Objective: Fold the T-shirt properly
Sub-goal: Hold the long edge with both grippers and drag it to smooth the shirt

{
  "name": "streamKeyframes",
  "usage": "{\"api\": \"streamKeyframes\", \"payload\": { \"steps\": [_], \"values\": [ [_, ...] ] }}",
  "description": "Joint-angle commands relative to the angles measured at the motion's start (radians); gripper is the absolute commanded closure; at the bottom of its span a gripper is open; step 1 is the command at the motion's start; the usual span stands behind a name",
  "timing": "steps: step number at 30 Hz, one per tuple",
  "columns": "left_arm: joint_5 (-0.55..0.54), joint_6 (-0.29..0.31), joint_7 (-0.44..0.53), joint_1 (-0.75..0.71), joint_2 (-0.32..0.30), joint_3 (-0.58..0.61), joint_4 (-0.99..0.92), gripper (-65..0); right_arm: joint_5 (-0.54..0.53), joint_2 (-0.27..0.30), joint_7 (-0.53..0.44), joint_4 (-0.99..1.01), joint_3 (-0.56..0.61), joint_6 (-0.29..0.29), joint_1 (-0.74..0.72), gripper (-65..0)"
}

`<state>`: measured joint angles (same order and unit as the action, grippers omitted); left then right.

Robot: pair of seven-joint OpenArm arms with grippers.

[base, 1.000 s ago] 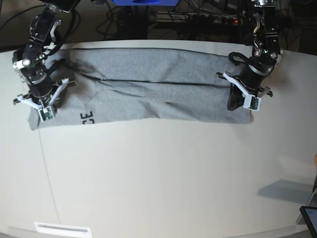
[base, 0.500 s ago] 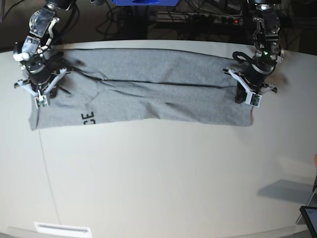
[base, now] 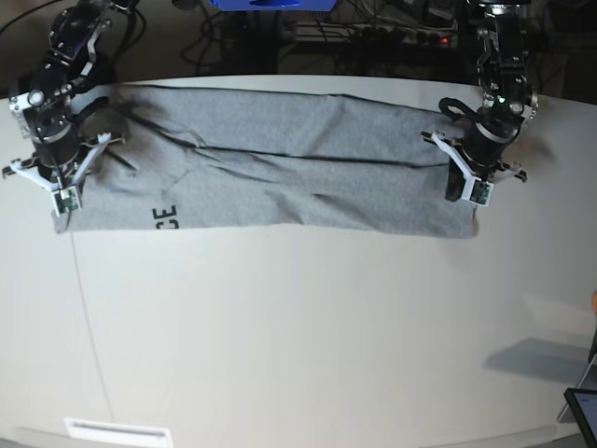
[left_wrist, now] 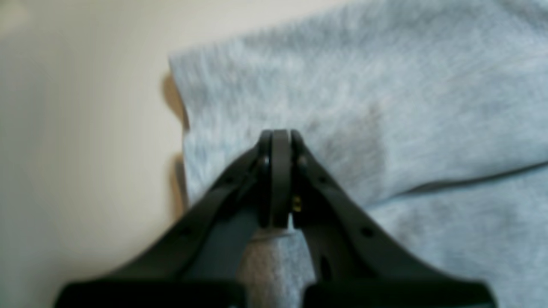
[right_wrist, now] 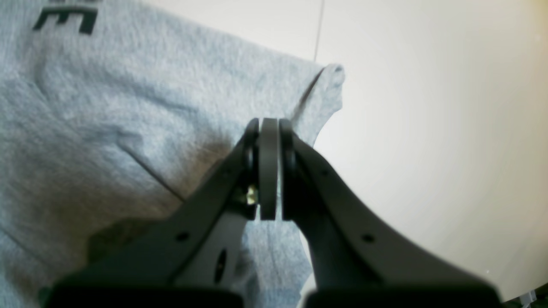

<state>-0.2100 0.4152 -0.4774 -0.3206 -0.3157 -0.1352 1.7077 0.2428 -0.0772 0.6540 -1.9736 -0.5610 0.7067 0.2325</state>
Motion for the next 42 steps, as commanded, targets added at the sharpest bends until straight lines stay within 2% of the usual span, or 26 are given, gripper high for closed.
{"api": "streamKeyframes", "payload": {
  "steps": [1,3,7,12,17,25,32,42],
  "values": [
    [-0.009,-0.008,0.027,-0.002,-0.01,-0.007,0.042,0.0,-0.007,0.007,-0.021,-0.017,-0.001,-0.009,-0.006,-1.6],
    [-0.009,-0.008,0.027,-0.025,-0.007,-0.007,0.094,0.0,-0.007,0.003,-0.024,-0.014,0.0,-0.009,-0.005,-1.6],
    [0.001,-0.008,0.027,-0.024,0.056,-0.007,0.121,0.0,-0.009,-0.002,-0.026,0.015,0.006,-0.009,-0.009,-1.6],
    [0.002,-0.008,0.033,0.011,0.109,-0.005,0.016,0.0,-0.009,-0.003,-0.026,0.073,0.039,-0.009,-0.008,-1.6],
    [0.002,-0.008,0.035,0.022,0.099,-0.008,-0.088,0.0,-0.009,-0.003,-0.027,0.125,0.037,-0.009,-0.012,-1.6],
    [0.005,-0.011,0.035,0.022,0.08,-0.007,-0.102,0.0,-0.009,0.004,-0.046,0.239,0.032,-0.009,-0.052,-1.5],
    [0.145,-0.012,0.035,0.024,0.089,-0.005,-0.097,0.0,-0.003,0.011,-0.112,0.331,0.023,-0.009,-0.08,-1.5],
    [0.151,-0.014,0.026,0.119,0.106,-0.007,-0.145,0.0,-0.001,0.069,-0.106,0.382,-0.049,-0.009,-0.173,-1.5]
  ]
}}
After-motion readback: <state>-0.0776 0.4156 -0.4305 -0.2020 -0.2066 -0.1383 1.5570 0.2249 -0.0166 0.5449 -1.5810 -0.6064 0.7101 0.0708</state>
